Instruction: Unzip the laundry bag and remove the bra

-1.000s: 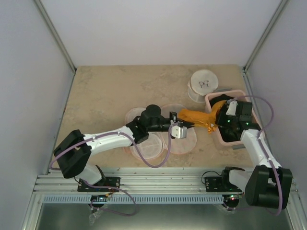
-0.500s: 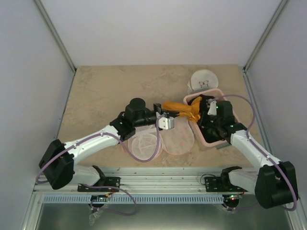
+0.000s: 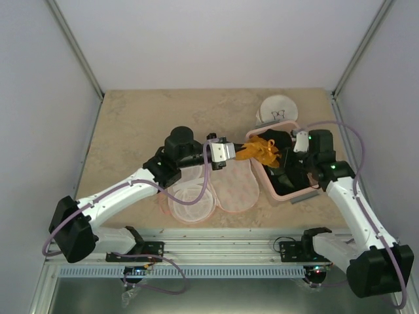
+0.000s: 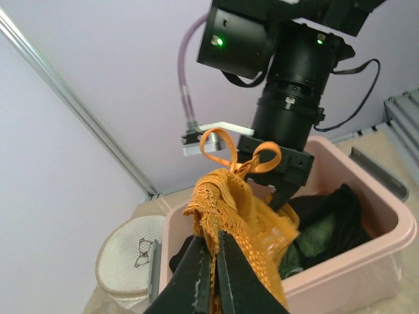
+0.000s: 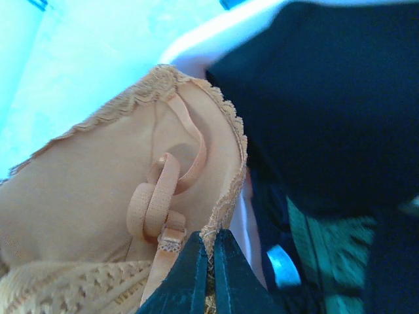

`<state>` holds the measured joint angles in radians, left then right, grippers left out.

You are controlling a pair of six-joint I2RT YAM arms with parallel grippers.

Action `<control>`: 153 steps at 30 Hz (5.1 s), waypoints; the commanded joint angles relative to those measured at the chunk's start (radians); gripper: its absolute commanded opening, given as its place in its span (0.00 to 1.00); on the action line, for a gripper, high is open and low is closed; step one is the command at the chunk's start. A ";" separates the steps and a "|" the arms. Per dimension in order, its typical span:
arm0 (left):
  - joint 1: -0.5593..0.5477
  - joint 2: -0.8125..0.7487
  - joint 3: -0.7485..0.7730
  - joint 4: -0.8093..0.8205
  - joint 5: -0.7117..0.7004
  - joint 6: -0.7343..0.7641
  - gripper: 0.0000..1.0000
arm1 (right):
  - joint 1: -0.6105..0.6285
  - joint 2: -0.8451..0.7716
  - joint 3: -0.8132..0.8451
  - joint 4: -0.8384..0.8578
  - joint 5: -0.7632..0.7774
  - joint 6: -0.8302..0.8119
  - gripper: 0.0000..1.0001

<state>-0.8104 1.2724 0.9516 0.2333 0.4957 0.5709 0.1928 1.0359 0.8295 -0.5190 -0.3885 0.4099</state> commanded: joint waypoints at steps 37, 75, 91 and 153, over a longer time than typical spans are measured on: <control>0.060 0.325 0.597 -0.205 -0.064 -0.263 0.00 | -0.156 -0.284 0.052 0.049 -0.213 -0.592 0.70; 0.043 0.389 1.317 -0.732 0.180 -0.038 0.00 | -0.469 -0.292 0.024 0.473 -0.859 -0.578 0.97; 0.043 0.375 1.324 -0.726 0.270 -0.060 0.00 | -0.481 -0.233 0.023 0.613 -1.022 -0.442 0.96; -0.013 0.800 0.804 -0.196 -0.009 -0.928 0.00 | -0.472 -0.094 0.109 -0.540 -0.139 -0.377 0.01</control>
<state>-0.7853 2.0472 1.7733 0.0345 0.6044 -0.3637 -0.2733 0.9016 0.9249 -1.0306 -0.6186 0.0120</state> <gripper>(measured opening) 0.011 0.019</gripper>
